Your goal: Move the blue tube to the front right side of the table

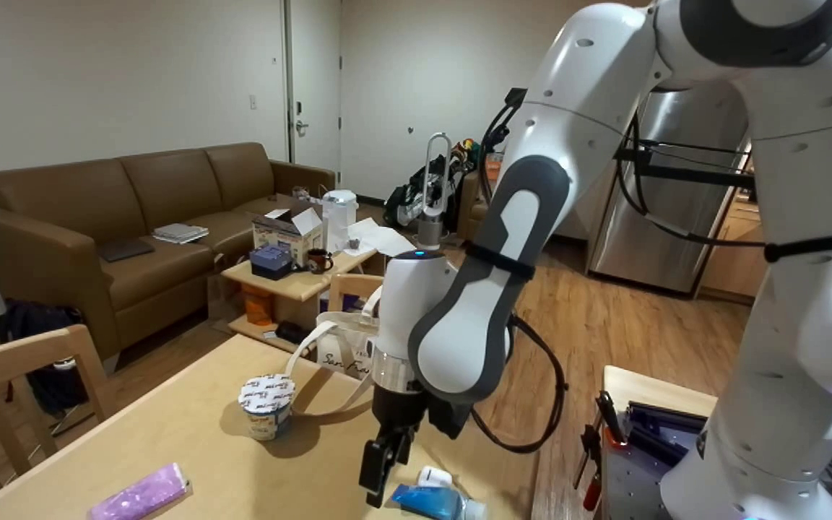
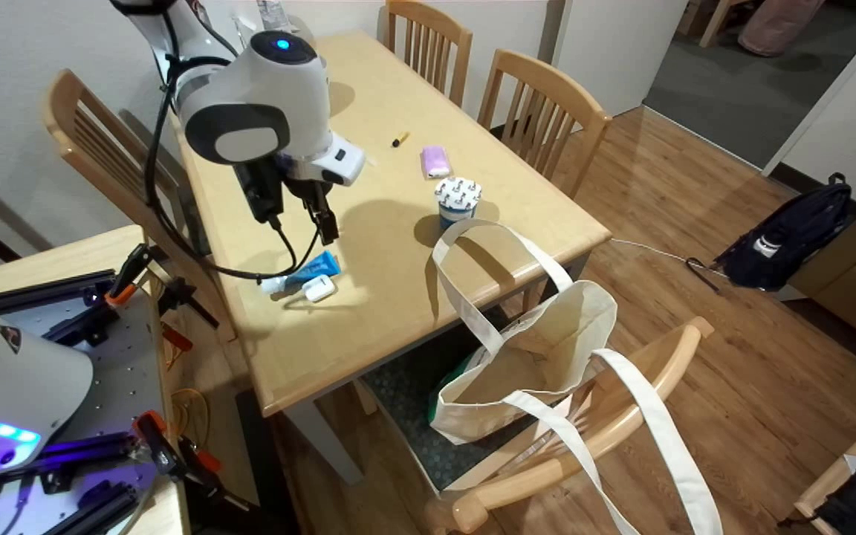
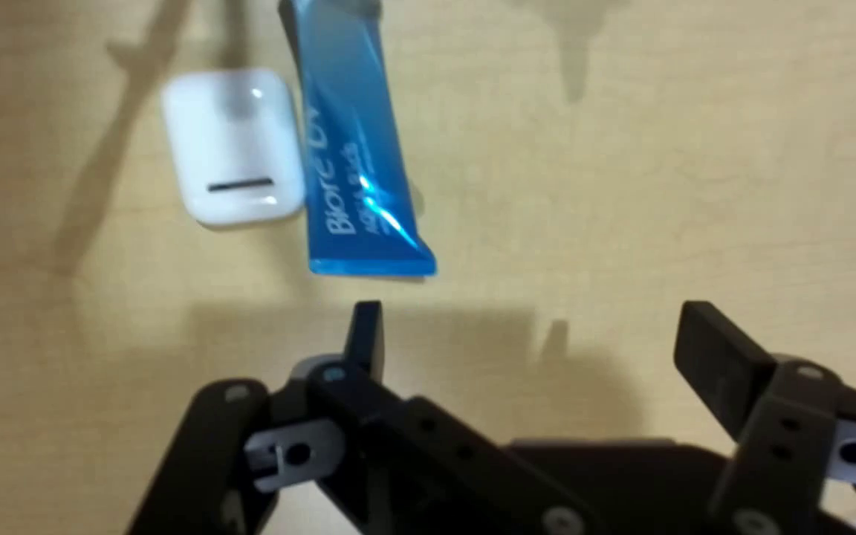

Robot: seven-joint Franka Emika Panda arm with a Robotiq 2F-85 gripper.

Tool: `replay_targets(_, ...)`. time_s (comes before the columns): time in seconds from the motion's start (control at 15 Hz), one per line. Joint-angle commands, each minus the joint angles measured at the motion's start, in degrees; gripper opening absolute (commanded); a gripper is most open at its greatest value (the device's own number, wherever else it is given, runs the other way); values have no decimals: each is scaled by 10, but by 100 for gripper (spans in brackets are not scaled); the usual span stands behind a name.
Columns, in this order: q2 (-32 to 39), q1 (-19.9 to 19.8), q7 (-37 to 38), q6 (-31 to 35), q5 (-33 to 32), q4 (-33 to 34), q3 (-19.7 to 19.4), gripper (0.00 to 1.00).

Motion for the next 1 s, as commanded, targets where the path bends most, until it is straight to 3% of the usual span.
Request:
replay_targets(0.0,-36,-10,-68,-53,47,46,49,100)
replay_targets(0.13,-41,16,-84,-70,47,87,48,100)
replay_targets(0.2,-38,48,-58,-87,30,110,24,100)
replay_targets(0.27,-35,46,-64,-57,46,84,17,100)
replay_targets(0.4,-38,70,-61,-76,43,111,8,100)
replay_targets(0.93,-37,74,-60,-78,42,113,1,100)
